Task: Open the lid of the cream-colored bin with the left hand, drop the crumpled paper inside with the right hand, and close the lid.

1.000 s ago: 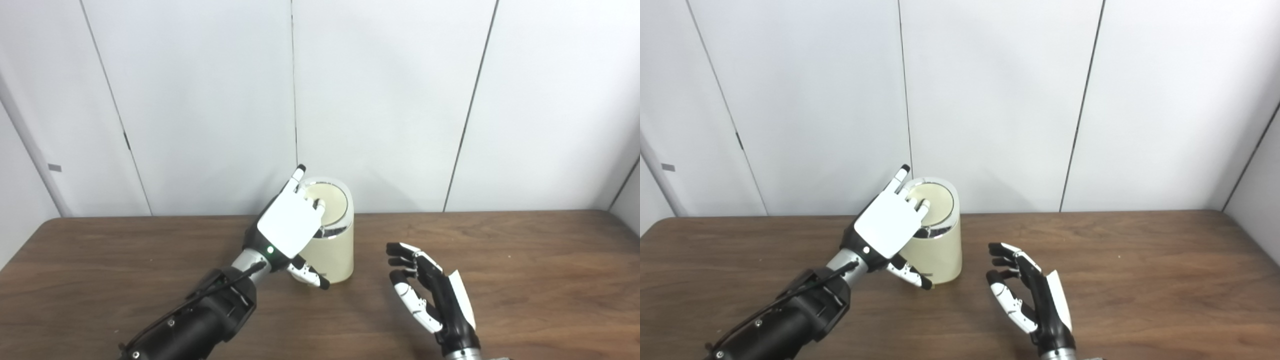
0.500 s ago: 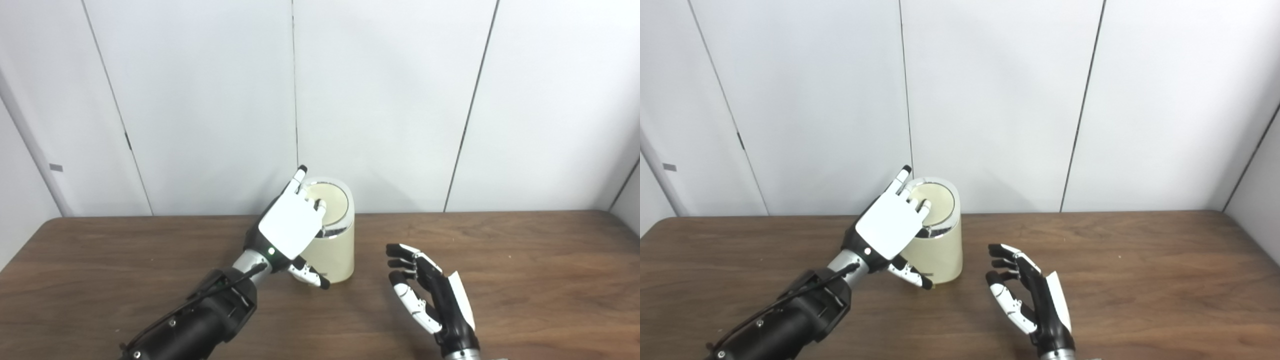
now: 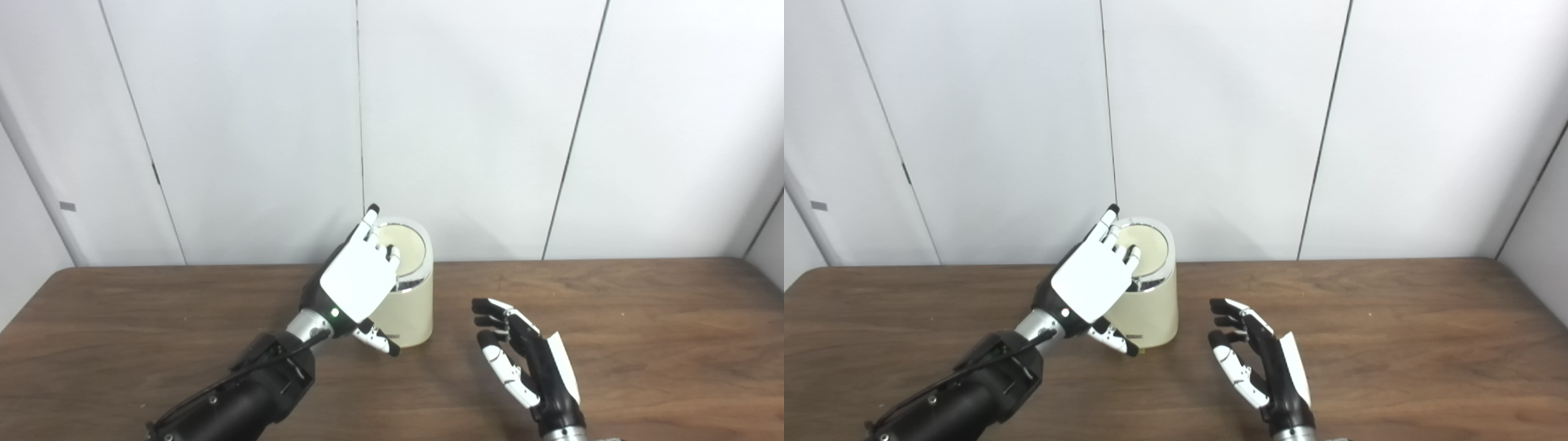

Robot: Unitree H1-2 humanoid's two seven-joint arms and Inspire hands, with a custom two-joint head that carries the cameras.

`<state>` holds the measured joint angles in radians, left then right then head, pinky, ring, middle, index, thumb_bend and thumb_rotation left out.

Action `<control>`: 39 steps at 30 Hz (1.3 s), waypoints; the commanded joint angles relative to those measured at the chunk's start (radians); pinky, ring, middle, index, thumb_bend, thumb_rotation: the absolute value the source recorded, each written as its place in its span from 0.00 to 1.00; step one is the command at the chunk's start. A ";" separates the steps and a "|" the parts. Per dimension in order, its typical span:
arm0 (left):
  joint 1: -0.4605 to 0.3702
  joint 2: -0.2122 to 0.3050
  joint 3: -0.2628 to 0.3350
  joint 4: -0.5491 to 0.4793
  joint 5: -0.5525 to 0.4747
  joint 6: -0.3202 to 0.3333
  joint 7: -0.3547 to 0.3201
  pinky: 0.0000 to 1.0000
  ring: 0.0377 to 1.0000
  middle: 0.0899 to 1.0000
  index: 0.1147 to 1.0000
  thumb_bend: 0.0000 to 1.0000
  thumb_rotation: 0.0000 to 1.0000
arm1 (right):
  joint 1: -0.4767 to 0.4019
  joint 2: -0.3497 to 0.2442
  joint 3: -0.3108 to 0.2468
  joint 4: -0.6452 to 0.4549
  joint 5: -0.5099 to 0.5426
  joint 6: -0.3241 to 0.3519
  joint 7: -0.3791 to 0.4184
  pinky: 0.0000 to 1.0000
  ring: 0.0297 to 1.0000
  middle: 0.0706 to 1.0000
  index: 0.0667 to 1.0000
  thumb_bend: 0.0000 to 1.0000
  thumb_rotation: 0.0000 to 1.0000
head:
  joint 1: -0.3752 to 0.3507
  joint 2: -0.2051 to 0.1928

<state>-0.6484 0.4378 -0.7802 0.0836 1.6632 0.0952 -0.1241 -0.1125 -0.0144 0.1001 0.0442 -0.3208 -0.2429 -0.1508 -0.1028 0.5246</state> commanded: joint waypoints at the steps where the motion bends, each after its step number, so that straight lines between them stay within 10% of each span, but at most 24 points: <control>1: 0.137 0.023 -0.087 0.102 -0.040 -0.118 -0.076 1.00 0.83 0.70 0.69 0.92 0.93 | -0.030 0.003 0.004 0.013 -0.003 -0.055 -0.011 0.62 0.72 0.75 0.74 0.22 0.74 | 0.000 0.000; 13: 0.132 0.003 -0.084 0.096 -0.034 -0.109 -0.027 1.00 0.91 0.82 0.79 0.92 0.97 | -0.030 0.006 0.005 0.019 -0.010 -0.072 -0.021 0.60 0.72 0.74 0.73 0.22 0.72 | -0.004 -0.003; 39: 0.128 0.019 -0.108 0.110 -0.110 -0.191 -0.109 1.00 0.87 0.75 0.71 0.91 0.95 | -0.033 0.008 0.006 0.020 -0.014 -0.069 -0.021 0.61 0.72 0.74 0.73 0.21 0.73 | -0.006 0.002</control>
<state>-0.6262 0.4337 -0.7750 0.0909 1.6439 0.1097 -0.0455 -0.1231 -0.0145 0.1024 0.0574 -0.3228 -0.2728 -0.1582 -0.1089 0.5261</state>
